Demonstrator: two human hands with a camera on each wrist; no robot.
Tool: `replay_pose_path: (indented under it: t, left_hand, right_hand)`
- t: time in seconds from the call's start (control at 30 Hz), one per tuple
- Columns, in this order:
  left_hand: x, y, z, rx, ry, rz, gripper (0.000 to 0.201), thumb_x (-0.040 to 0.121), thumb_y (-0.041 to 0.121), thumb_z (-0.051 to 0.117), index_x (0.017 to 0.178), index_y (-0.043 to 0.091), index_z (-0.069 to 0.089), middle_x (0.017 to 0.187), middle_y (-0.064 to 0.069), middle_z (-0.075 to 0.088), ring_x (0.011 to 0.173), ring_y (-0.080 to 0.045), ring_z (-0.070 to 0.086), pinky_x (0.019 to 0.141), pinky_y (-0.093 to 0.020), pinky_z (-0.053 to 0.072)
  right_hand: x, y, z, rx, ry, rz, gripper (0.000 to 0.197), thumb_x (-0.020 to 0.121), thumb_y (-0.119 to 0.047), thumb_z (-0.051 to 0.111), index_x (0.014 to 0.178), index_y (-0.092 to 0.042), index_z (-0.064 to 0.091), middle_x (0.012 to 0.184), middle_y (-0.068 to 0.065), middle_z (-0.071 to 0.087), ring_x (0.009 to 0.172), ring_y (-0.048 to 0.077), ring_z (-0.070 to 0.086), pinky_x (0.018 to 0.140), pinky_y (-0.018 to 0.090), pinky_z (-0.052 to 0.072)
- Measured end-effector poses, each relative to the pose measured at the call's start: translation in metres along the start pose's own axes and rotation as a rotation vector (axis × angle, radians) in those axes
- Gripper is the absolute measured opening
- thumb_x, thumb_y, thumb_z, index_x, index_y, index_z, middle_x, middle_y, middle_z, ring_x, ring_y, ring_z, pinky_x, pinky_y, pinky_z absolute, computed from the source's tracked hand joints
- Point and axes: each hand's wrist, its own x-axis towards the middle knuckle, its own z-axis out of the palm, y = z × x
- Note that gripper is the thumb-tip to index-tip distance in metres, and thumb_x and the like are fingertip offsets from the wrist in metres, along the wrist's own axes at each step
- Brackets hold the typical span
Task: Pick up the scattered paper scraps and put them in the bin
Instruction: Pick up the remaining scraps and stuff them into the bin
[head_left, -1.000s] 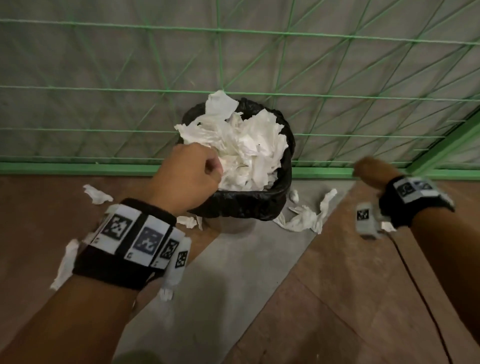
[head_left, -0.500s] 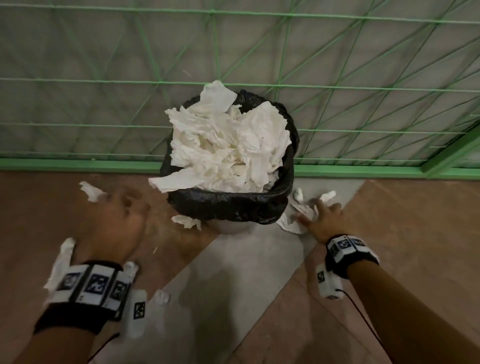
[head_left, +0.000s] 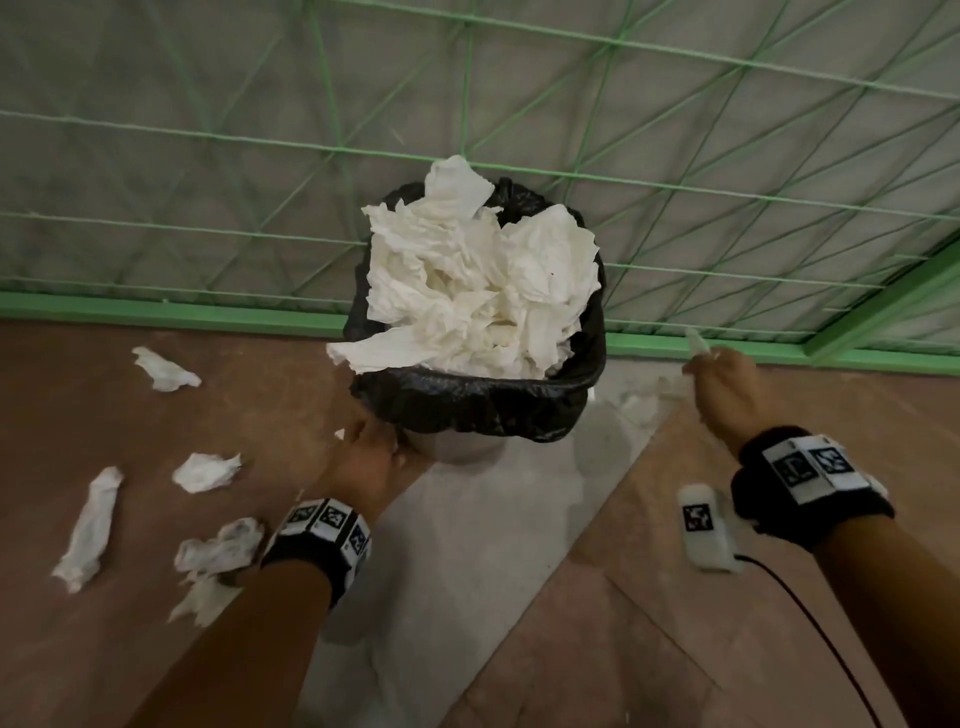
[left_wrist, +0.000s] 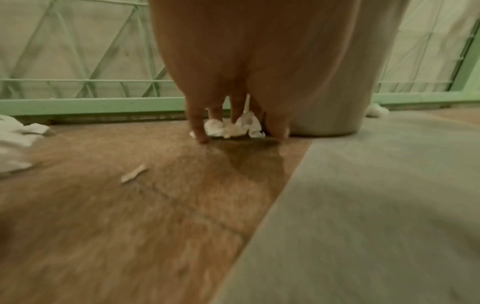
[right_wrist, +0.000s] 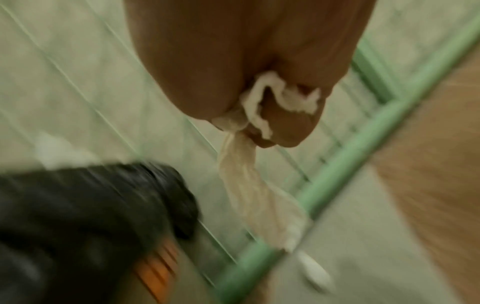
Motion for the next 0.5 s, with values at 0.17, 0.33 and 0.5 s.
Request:
replay_pose_path:
  t: [0.17, 0.33, 0.5]
  left_hand:
    - [0.001, -0.021, 0.028, -0.143, -0.006, -0.050, 0.043, 0.089, 0.037, 0.043, 0.089, 0.003, 0.069, 0.089, -0.018, 0.067, 0.084, -0.036, 0.065, 0.086, -0.043, 0.051]
    - [-0.045, -0.016, -0.011, -0.372, 0.150, -0.153, 0.027, 0.089, 0.028, 0.055, 0.084, 0.003, 0.067, 0.083, -0.015, 0.068, 0.080, -0.033, 0.065, 0.070, -0.032, 0.046]
    - [-0.067, -0.059, -0.041, -0.626, 0.422, -0.391, 0.014, 0.085, 0.010, 0.058, 0.092, 0.011, 0.070, 0.098, -0.014, 0.069, 0.091, -0.032, 0.064, 0.086, -0.038, 0.050]
  right_hand:
    - [-0.011, -0.101, -0.081, 0.227, 0.147, -0.214, 0.054, 0.092, -0.057, 0.038, 0.064, -0.014, 0.053, 0.048, 0.002, 0.056, 0.045, 0.017, 0.051, 0.048, 0.026, 0.038]
    - [-0.035, -0.206, -0.124, 0.312, 0.208, -0.542, 0.035, 0.097, -0.040, 0.036, 0.069, -0.024, 0.048, 0.056, -0.002, 0.045, 0.042, 0.009, 0.046, 0.038, 0.025, 0.035]
    - [-0.024, -0.254, -0.088, -0.176, 0.170, -0.820, 0.028, 0.098, -0.026, 0.036, 0.111, -0.009, 0.054, 0.091, 0.007, 0.055, 0.082, 0.025, 0.050, 0.063, 0.030, 0.027]
